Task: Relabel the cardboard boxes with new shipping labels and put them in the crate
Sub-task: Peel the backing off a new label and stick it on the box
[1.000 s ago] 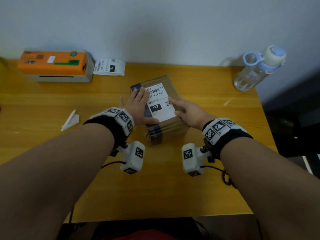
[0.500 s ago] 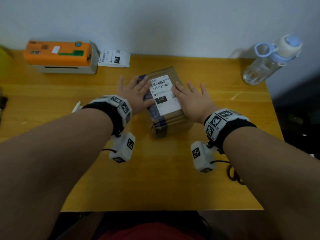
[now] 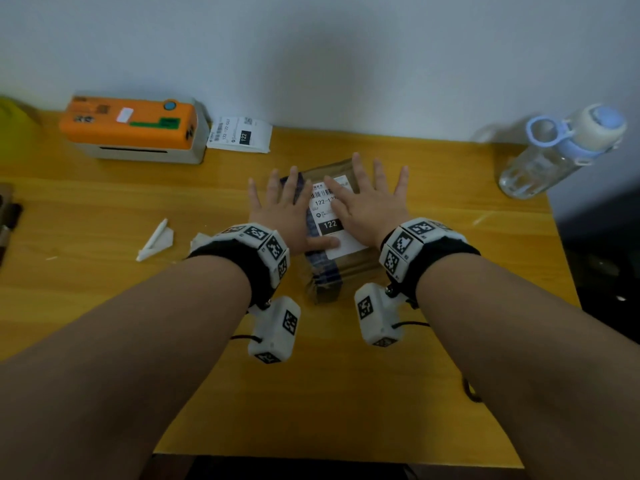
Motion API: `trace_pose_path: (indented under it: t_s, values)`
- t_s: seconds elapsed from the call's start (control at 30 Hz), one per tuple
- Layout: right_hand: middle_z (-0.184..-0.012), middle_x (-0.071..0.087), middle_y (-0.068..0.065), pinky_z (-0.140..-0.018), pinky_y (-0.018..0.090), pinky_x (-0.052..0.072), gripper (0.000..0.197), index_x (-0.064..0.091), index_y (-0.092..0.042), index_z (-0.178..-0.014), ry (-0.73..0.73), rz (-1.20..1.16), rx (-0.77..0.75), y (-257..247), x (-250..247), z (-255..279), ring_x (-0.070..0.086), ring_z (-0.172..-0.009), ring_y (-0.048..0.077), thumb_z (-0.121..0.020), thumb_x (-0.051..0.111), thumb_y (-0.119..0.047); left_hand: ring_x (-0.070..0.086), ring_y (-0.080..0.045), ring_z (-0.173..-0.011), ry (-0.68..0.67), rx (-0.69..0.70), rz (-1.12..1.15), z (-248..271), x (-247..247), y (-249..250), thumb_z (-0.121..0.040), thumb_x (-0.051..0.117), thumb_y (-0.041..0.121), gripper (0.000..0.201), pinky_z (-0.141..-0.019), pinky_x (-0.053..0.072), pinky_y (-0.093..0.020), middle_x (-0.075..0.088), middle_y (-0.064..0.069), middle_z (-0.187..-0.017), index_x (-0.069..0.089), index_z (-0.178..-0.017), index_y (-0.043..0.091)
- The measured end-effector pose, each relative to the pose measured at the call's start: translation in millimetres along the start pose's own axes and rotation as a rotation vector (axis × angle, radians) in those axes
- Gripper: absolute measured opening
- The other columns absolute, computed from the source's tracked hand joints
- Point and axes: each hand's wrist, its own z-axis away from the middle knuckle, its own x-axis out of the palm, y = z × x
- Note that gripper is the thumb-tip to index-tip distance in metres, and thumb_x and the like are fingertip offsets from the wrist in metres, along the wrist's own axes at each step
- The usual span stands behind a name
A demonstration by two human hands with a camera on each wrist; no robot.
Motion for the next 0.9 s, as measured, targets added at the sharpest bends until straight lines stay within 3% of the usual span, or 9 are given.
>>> trace_pose_path:
  t_s: [0.27, 0.33, 0.4, 0.47, 0.53, 0.57, 0.63, 0.73, 0.9]
  values:
    - [-0.156, -0.024, -0.003, -0.106, 0.07, -0.009, 0.062, -0.016, -0.053, -0.141, -0.098, -0.064, 0.153, 29, 5, 10, -0.01, -0.145, 0.035, -0.087, 0.006, -0.073, -0.02, -0.028, -0.143, -0.035, -0.074, 0.088, 3, 7, -4, -0.058, 0.025, 0.094, 0.12, -0.11, -0.009, -0.061, -0.031, -0.005, -0.152, -0.023, -0.145, 0.027]
    - [-0.159, -0.015, -0.001, -0.11, 0.065, 0.001, 0.067, -0.018, -0.047, -0.143, -0.141, -0.215, 0.197, 32, 5, 14, 0.003, -0.145, 0.035, -0.089, 0.014, -0.071, -0.009, -0.029, -0.145, -0.055, -0.07, 0.207, 7, 4, -5, -0.067, 0.035, 0.087, 0.117, -0.115, 0.004, -0.056, -0.03, -0.007, -0.153, -0.022, -0.146, 0.022]
    - [-0.159, 0.01, 0.007, -0.112, 0.052, 0.021, 0.073, -0.014, -0.033, -0.149, -0.161, -0.56, 0.217, 31, 5, 20, 0.026, -0.141, 0.033, -0.094, 0.027, -0.061, 0.01, -0.03, -0.145, -0.058, -0.054, 0.441, 11, 3, -9, -0.077, 0.05, 0.069, 0.113, -0.113, 0.023, -0.048, -0.026, -0.008, -0.154, -0.019, -0.147, 0.014]
    - [-0.15, 0.035, 0.013, -0.107, 0.04, 0.034, 0.072, 0.003, -0.017, -0.151, -0.134, -0.847, 0.252, 28, 7, 31, 0.042, -0.132, 0.031, -0.097, 0.035, -0.052, 0.027, -0.028, -0.139, -0.01, -0.082, 0.734, 21, -3, -10, -0.085, 0.056, 0.052, 0.098, -0.107, 0.034, -0.04, 0.0, -0.01, -0.158, -0.003, -0.149, 0.009]
    - [-0.137, 0.051, 0.009, -0.103, 0.043, 0.042, 0.065, 0.03, -0.013, -0.144, -0.106, -1.034, 0.289, 24, 11, 44, 0.052, -0.12, 0.029, -0.094, 0.042, -0.052, 0.05, -0.024, -0.118, 0.022, -0.144, 0.948, 31, -4, -8, -0.091, 0.052, 0.044, 0.056, -0.091, 0.044, -0.033, 0.045, -0.009, -0.134, 0.035, -0.13, 0.007]
    - [-0.127, 0.057, 0.005, -0.099, 0.045, 0.046, 0.061, 0.038, -0.013, -0.139, -0.096, -1.109, 0.297, 20, 14, 50, 0.056, -0.113, 0.027, -0.093, 0.047, -0.052, 0.055, -0.024, -0.106, -0.021, -0.175, 1.037, 37, -4, -6, -0.094, 0.049, 0.042, 0.033, -0.086, 0.046, -0.034, 0.053, -0.008, -0.118, 0.043, -0.107, 0.012]
    - [-0.109, 0.059, -0.002, -0.095, 0.045, 0.05, 0.053, 0.045, -0.015, -0.132, -0.064, -1.215, 0.305, 11, 18, 59, 0.059, -0.104, 0.023, -0.091, 0.055, -0.047, 0.057, -0.025, -0.103, -0.092, -0.198, 1.192, 45, -1, -2, -0.094, 0.049, 0.04, 0.024, -0.087, 0.048, -0.036, 0.059, -0.01, -0.115, 0.048, -0.101, 0.017]
    - [-0.106, 0.061, -0.002, -0.092, 0.044, 0.052, 0.048, 0.049, -0.015, -0.122, 0.044, -1.303, 0.345, -2, 15, 60, 0.061, -0.099, 0.021, -0.086, 0.064, -0.044, 0.057, -0.026, -0.111, -0.028, -0.209, 1.323, 47, -2, -4, -0.09, 0.059, 0.036, 0.055, -0.09, 0.049, -0.036, 0.055, -0.008, -0.129, 0.039, -0.135, 0.014]
    - [-0.116, 0.061, 0.003, -0.082, 0.034, 0.055, 0.062, 0.048, -0.01, -0.128, 0.246, -1.292, 0.268, -24, -9, 57, 0.061, -0.099, 0.018, -0.082, 0.067, -0.047, 0.059, -0.022, -0.107, 0.211, -0.214, 1.427, 53, -17, -31, -0.082, 0.069, 0.037, 0.073, -0.091, 0.052, -0.037, 0.054, -0.009, -0.129, 0.033, -0.139, 0.009]
